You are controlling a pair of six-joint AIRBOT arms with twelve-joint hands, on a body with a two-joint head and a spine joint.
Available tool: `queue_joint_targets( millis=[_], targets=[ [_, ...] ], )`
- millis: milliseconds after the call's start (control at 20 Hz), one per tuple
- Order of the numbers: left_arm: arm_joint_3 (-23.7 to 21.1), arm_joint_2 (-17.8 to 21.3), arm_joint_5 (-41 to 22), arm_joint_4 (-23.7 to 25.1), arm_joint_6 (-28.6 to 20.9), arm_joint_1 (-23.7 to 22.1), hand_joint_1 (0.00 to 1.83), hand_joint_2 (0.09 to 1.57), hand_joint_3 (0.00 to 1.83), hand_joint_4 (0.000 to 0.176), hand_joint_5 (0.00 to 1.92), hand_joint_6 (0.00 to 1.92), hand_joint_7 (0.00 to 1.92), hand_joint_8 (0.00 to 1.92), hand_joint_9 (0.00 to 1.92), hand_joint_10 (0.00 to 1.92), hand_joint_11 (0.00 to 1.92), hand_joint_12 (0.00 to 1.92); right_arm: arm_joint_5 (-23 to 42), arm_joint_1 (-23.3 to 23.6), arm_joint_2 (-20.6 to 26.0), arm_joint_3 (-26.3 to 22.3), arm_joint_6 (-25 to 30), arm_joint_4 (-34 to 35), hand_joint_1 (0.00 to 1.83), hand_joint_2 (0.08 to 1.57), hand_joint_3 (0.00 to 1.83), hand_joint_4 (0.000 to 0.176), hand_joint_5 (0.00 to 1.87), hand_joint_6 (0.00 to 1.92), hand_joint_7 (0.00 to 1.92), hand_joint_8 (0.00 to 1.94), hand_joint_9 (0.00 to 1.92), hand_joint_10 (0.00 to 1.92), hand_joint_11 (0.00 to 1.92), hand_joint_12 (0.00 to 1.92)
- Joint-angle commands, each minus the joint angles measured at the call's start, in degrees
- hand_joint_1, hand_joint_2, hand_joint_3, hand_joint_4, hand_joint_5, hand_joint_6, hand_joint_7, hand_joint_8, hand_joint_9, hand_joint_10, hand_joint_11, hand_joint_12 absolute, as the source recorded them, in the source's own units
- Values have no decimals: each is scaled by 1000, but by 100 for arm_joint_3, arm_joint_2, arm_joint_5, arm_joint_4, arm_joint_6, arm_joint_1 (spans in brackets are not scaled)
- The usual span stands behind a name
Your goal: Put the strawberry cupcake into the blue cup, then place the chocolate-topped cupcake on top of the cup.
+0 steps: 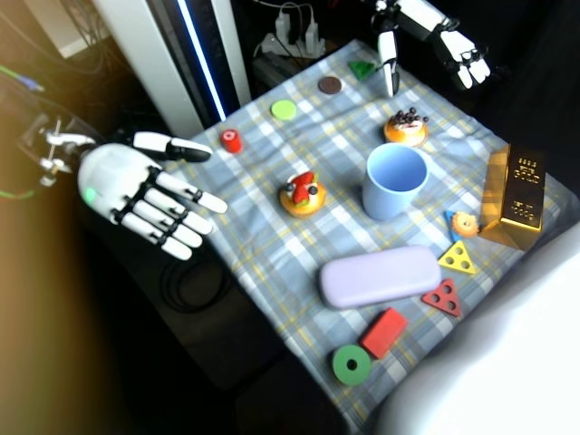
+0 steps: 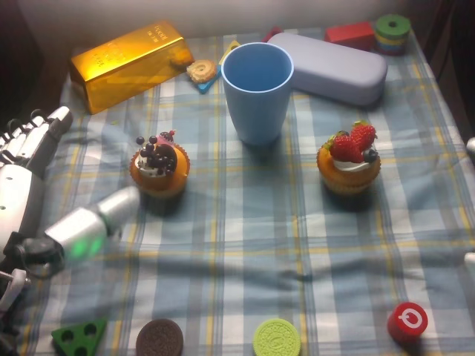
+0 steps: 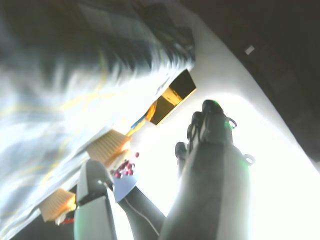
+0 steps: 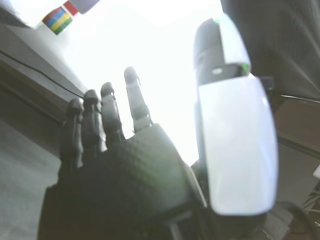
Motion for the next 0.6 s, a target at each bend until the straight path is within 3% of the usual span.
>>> queue_joint_targets(
  millis=[0,50,150,200,300,350,500,550],
  targets=[
    [43,-1,-570,290,-35,-32,116,1045,0,106,184,4,159,5,121,15,32,139,683,39,-12,-19,55,-94,619,915,6,44,372,2,374,3,308,11,0,738],
    [36,0,-566,290,-35,-32,70,1056,0,108,157,2,160,3,125,13,12,136,670,39,-13,-23,56,-100,637,923,4,41,381,3,375,2,305,6,0,690],
    [-5,20,-553,296,-32,-30,98,1073,4,109,155,2,147,0,116,4,0,101,582,88,-4,19,157,-201,660,911,0,55,397,3,392,1,327,3,0,684],
    [-26,41,-548,314,-29,-30,100,1067,0,95,156,2,143,0,111,1,0,94,490,183,46,88,267,-328,659,906,0,48,392,1,399,4,342,8,21,691],
    [-59,87,-521,363,-28,-30,107,1062,0,98,160,3,154,5,127,8,28,107,192,447,152,216,409,-579,704,883,0,27,419,1,461,4,394,9,61,679],
    [-72,107,-503,388,-27,-40,144,1060,0,84,179,8,165,7,144,12,56,123,16,598,214,254,414,-711,744,896,0,45,442,0,505,0,422,4,88,643],
    [-67,124,-414,424,-6,-94,197,1073,2,103,176,2,170,3,135,2,38,133,-443,1024,371,387,614,-1120,782,907,1,27,461,0,497,0,414,0,140,447],
    [-65,128,-395,436,5,-105,209,1068,0,111,184,4,175,4,136,2,30,137,-533,1105,385,502,944,-1266,778,899,0,36,451,0,501,2,408,0,140,441]
  ],
)
